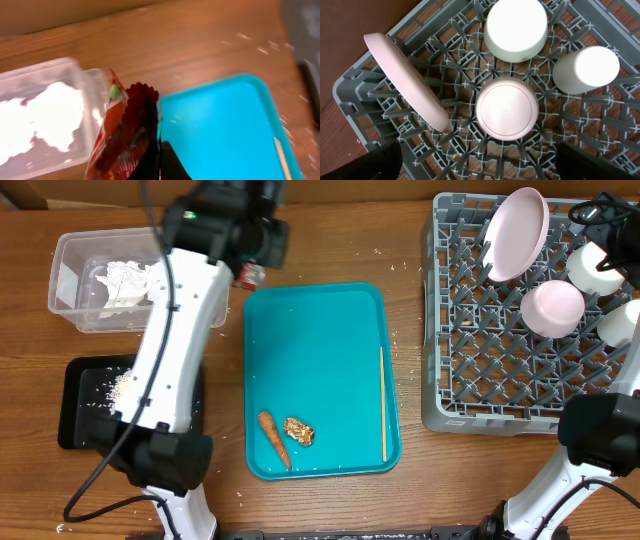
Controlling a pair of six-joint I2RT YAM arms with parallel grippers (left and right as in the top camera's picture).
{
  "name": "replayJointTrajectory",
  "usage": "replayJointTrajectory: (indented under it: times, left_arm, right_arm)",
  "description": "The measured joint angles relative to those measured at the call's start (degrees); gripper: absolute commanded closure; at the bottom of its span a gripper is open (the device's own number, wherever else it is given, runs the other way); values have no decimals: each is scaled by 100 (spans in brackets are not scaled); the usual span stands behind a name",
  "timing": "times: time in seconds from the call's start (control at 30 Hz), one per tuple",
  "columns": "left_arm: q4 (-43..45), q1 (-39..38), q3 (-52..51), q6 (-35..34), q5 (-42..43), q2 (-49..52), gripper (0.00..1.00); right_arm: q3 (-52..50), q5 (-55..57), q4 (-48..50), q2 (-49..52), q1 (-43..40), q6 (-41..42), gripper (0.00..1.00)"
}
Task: Sort waste into correct bins and load items into the dishwasher
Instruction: 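Carry the red wrapper to the clear bin and release it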
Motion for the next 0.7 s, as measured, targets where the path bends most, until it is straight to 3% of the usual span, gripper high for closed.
replayJointTrajectory:
  times: [0.43,0.5,0.57,0.6,0.7]
  left_arm:
    - [992,2006,-24,-463,-339,535,94]
    - [920,2260,-24,-621,-352,723,69]
    - [872,2472,-24,-765,-372,927,32]
    - [866,2562,-26,-804,-382,1023,22]
    - [833,2765,-35,-907,-380,1220,23]
  right_arm:
    - [0,0,0,0,0,0,0]
    - [0,0,0,0,0,0,0]
    - [0,0,0,0,0,2,0]
    - [0,-2,2,2,0,0,0]
    - [0,2,0,0,0,0,0]
